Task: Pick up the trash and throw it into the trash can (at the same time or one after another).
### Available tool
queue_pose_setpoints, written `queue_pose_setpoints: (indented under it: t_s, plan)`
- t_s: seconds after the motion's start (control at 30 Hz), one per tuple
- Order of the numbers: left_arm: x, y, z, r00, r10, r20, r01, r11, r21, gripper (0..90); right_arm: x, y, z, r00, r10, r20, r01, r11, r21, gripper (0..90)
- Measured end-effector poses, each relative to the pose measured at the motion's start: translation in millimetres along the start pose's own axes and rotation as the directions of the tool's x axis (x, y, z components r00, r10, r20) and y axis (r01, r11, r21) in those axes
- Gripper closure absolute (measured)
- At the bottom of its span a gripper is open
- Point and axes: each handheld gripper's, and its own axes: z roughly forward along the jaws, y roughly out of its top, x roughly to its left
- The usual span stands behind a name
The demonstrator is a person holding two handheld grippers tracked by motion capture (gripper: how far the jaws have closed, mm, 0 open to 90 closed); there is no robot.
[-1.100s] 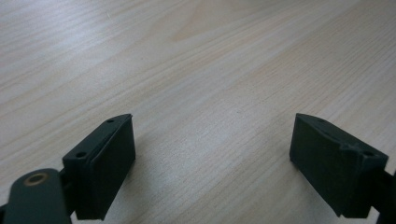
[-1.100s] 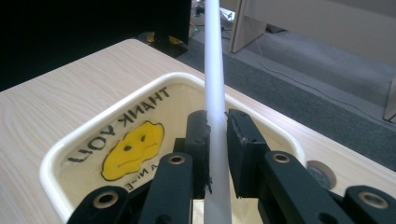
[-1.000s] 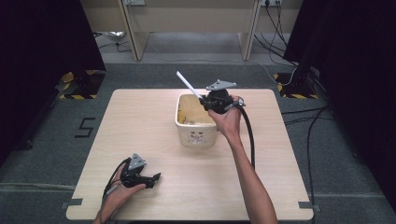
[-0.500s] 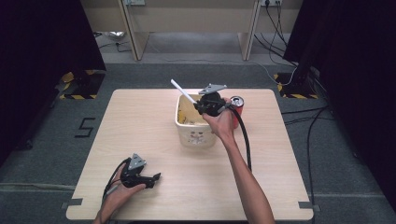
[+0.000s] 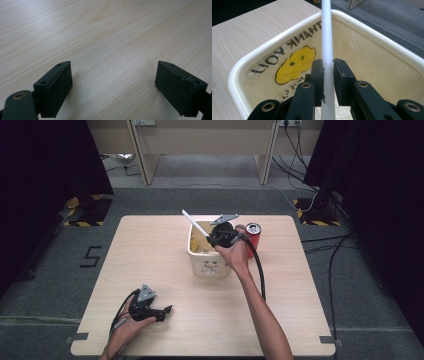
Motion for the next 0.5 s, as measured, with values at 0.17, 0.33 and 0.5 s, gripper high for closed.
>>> queue_pose_setpoints:
  t_s: [0.17,0.33,0.5]
  plan:
    - [-0.2,-0.1,0.2,1.0,-0.001,-0.002,0.001,1.0,-0.003,13.5,-3.3,-1.0,-3.0,0.9994,0.034,0.002,-0.034,0.999,-0.007,60.8]
    - [-0.2,-0.2,0.3,1.0,-0.001,-0.003,0.001,1.0,-0.004,13.5,-8.8,0.3,-14.9,0.9981,0.046,0.042,-0.045,0.998,-0.037,51.3]
    - [-0.3,-0.1,0.3,1.0,0.0,-0.003,0.0,1.0,-0.004,13.5,-14.9,-1.2,-24.6,0.996,0.065,0.062,-0.061,0.997,-0.057,46.2]
